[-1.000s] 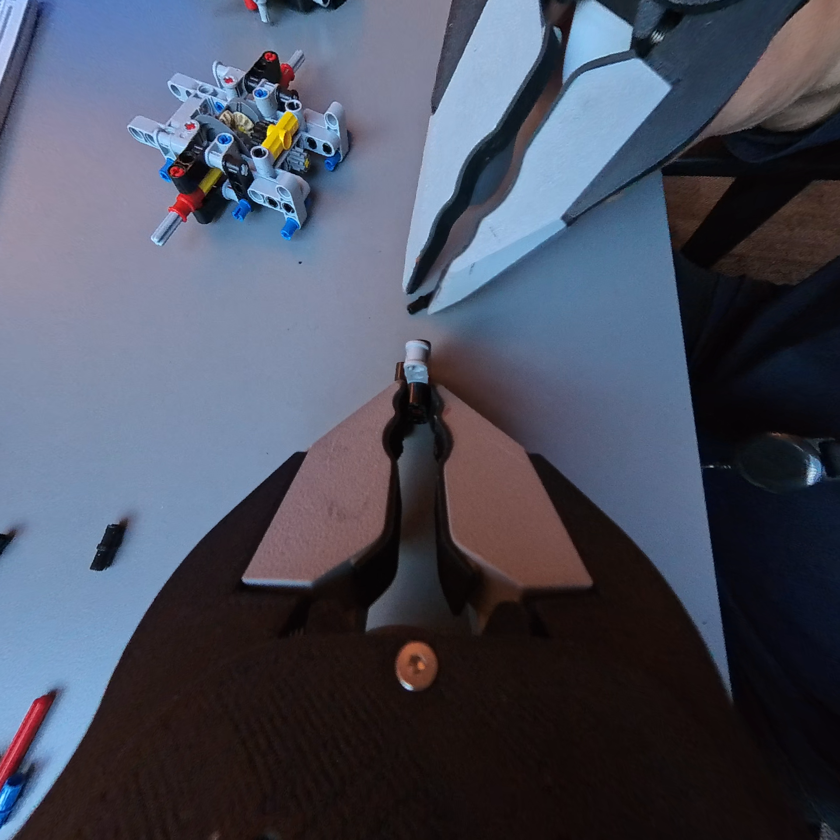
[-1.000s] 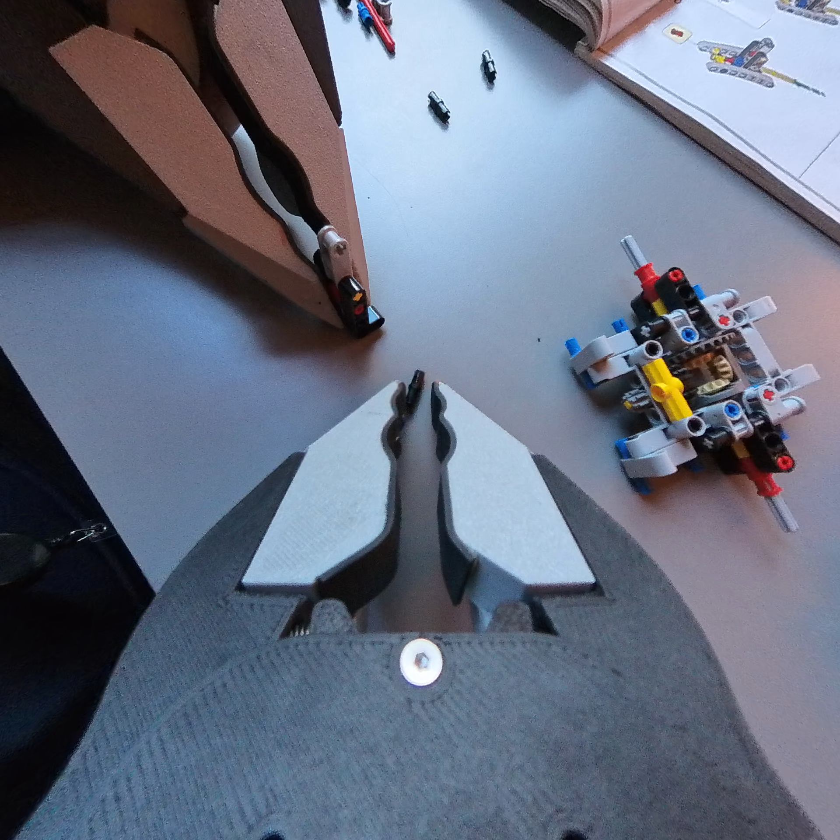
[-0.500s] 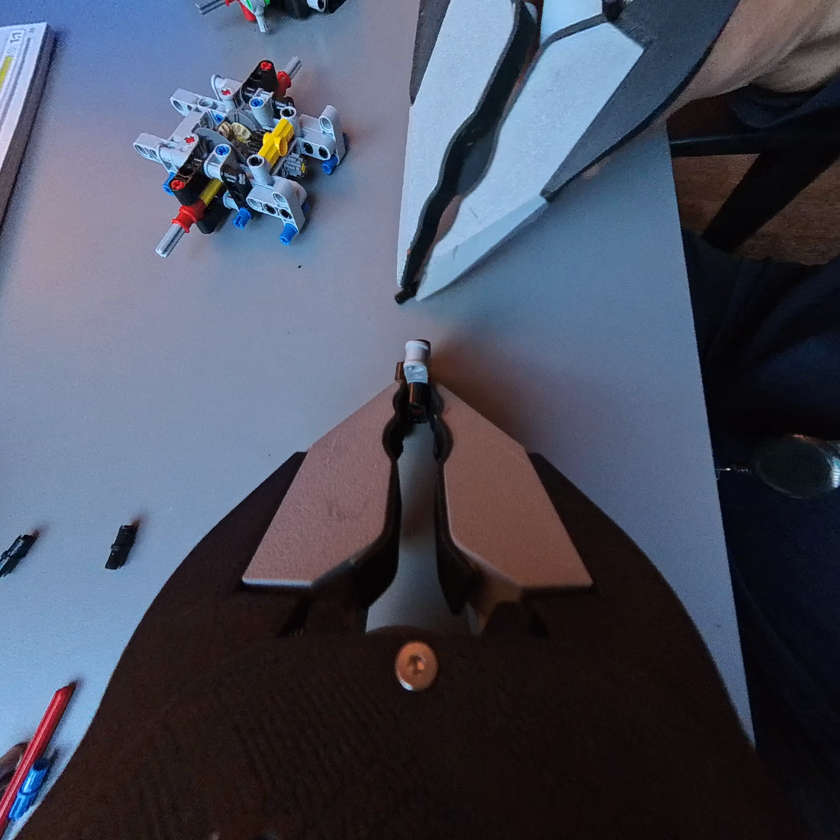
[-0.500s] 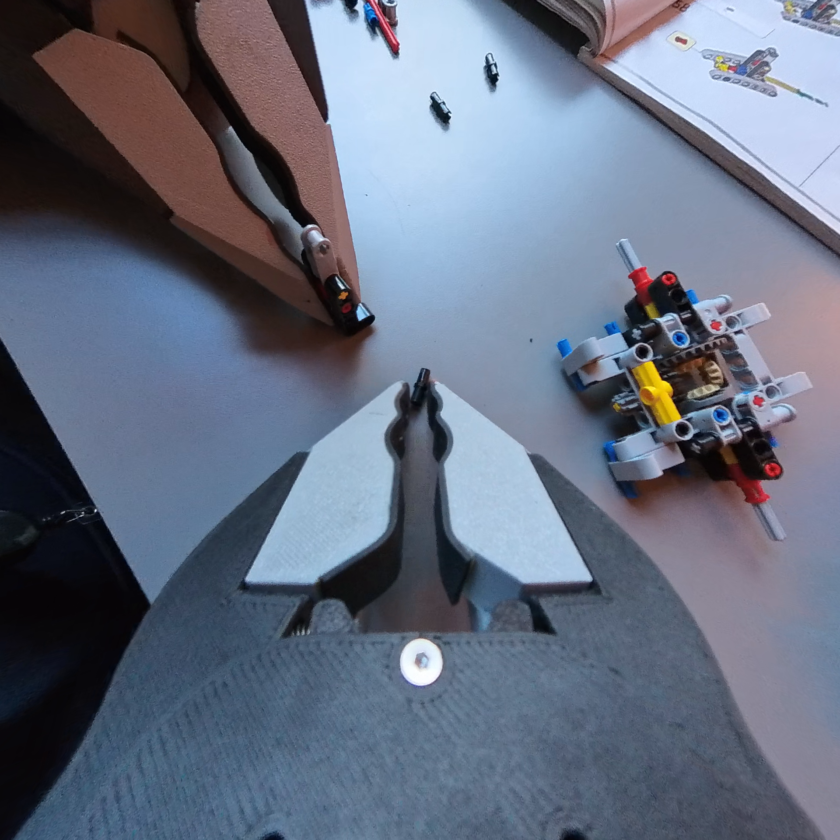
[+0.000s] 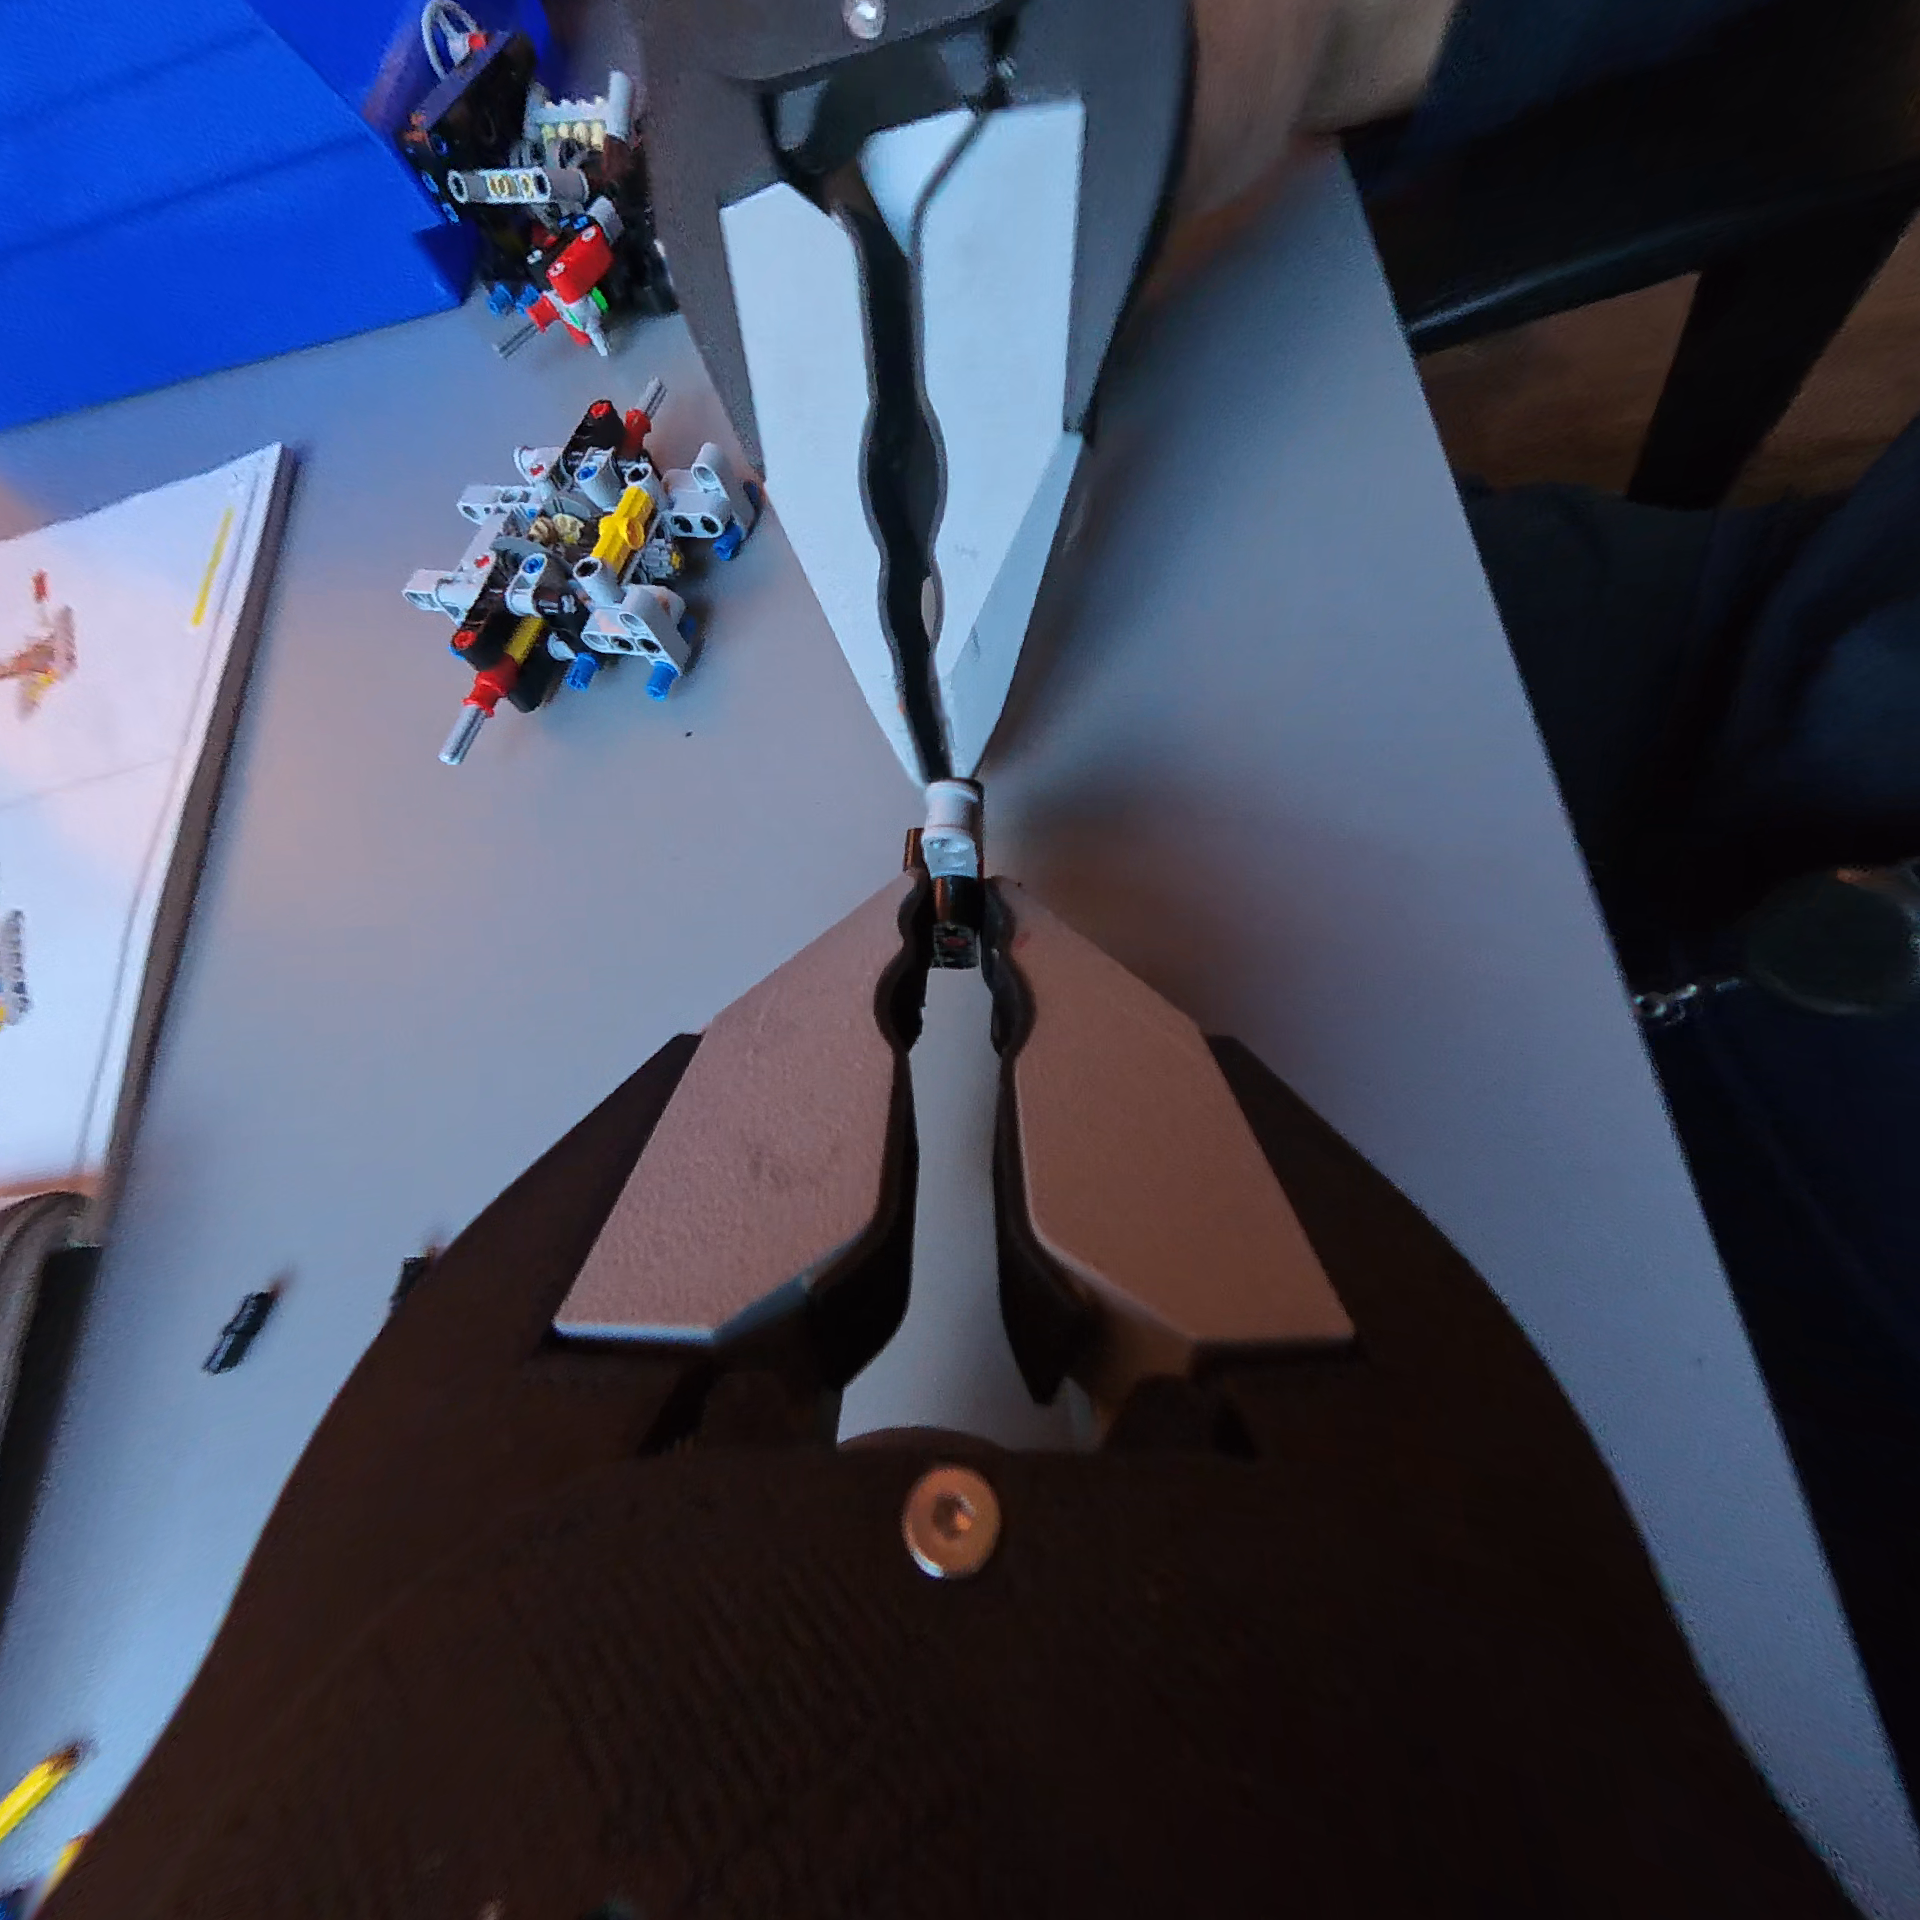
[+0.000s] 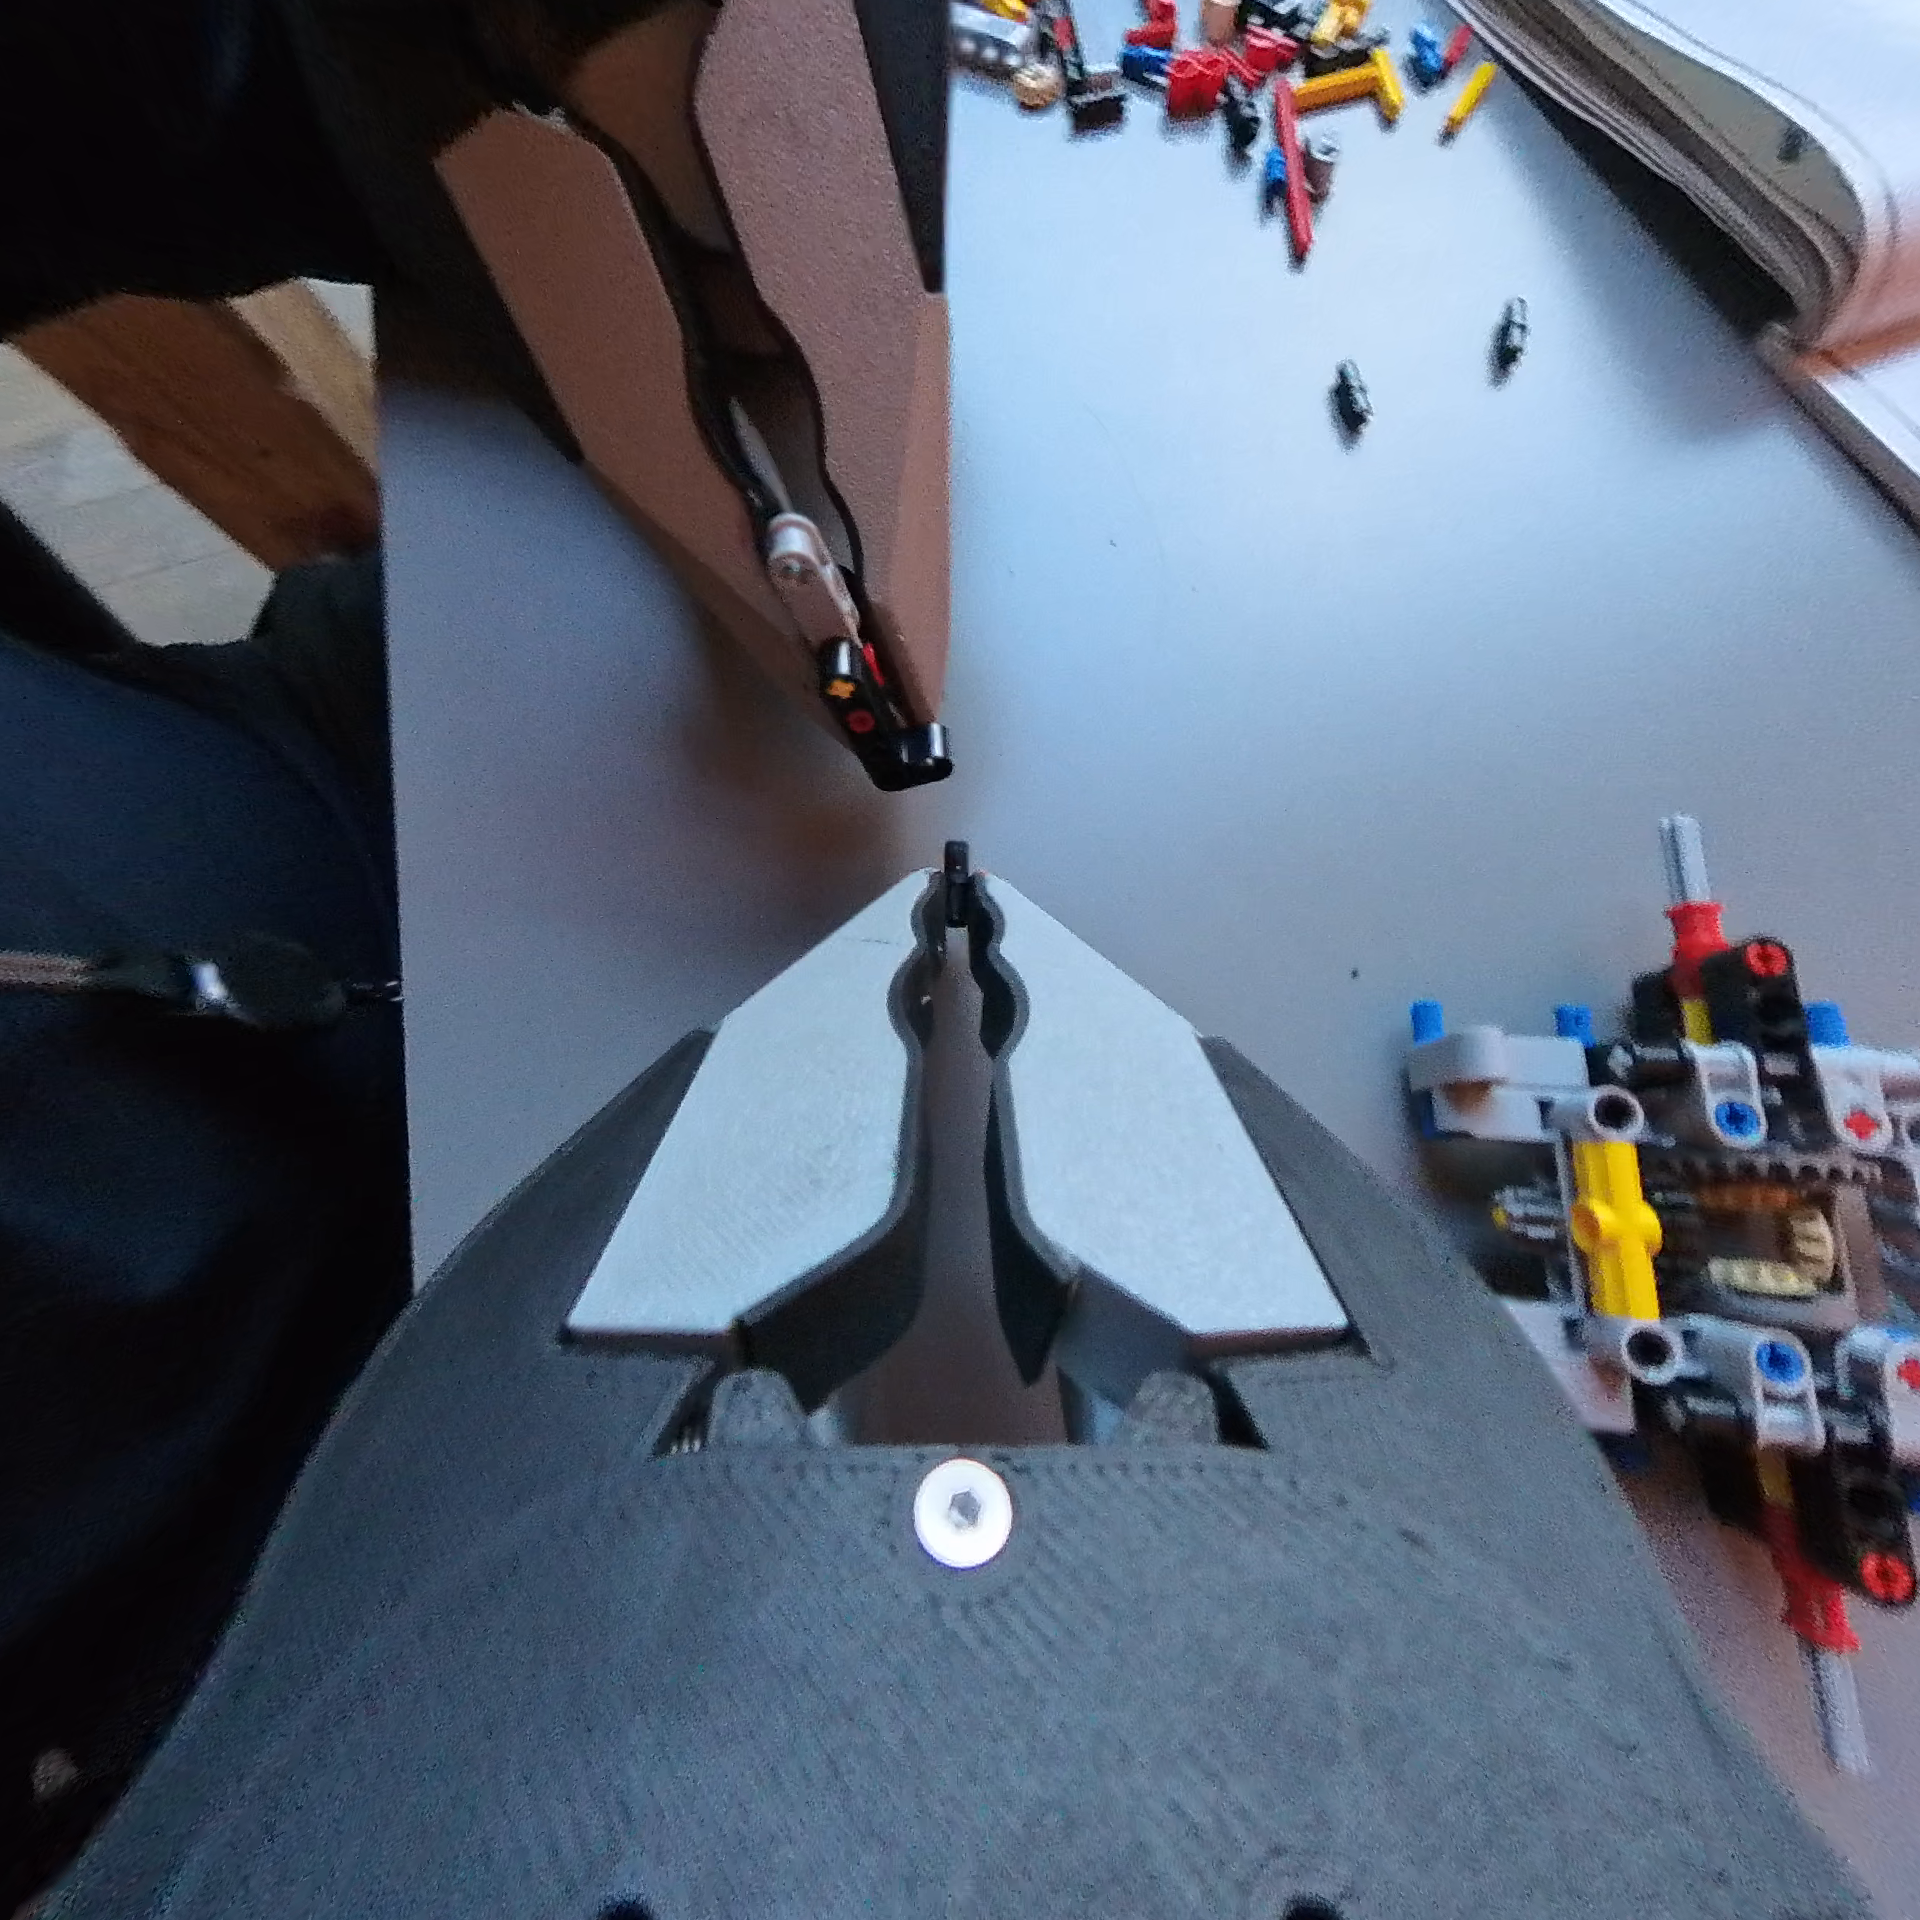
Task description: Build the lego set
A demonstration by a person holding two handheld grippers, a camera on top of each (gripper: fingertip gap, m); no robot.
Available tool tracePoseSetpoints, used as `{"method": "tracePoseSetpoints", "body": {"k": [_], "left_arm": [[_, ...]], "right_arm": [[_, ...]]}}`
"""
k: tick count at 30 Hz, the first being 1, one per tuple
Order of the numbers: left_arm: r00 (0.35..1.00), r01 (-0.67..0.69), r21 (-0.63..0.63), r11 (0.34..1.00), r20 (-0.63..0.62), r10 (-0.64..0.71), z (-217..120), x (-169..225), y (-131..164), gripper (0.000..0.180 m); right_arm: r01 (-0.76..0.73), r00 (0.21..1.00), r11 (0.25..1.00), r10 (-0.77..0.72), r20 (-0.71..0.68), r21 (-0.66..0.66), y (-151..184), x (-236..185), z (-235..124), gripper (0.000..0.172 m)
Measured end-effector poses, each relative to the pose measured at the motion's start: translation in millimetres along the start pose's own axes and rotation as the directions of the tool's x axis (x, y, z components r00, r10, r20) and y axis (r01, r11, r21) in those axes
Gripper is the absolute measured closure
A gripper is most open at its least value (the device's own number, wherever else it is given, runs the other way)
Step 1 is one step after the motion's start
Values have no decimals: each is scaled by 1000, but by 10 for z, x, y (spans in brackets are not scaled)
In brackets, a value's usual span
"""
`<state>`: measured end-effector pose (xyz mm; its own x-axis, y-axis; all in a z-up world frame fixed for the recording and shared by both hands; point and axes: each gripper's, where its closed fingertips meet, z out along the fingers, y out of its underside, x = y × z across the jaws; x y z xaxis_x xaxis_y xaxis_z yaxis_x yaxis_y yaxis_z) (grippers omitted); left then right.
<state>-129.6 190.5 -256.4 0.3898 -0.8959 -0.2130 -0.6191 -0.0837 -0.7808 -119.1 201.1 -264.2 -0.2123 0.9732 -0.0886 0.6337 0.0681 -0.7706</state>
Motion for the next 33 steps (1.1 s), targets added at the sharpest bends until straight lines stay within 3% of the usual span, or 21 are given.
{"method": "tracePoseSetpoints", "body": {"k": [6, 12, 33], "left_arm": [[996, -80, -61, 995, 38, 83, 60, -15, 65, 175], [977, -176, -108, 978, 101, 187, 90, -6, 109, 175], [984, -154, -110, 982, 74, 162, 69, 29, 123, 175]], "right_arm": [[6, 993, 1000, -8, 122, 12, -54, -59, 20, 171], [-21, 994, 999, 24, 103, -33, 2, -12, 59, 171], [-38, 991, 998, 43, 126, -42, -19, -31, 96, 171]]}}
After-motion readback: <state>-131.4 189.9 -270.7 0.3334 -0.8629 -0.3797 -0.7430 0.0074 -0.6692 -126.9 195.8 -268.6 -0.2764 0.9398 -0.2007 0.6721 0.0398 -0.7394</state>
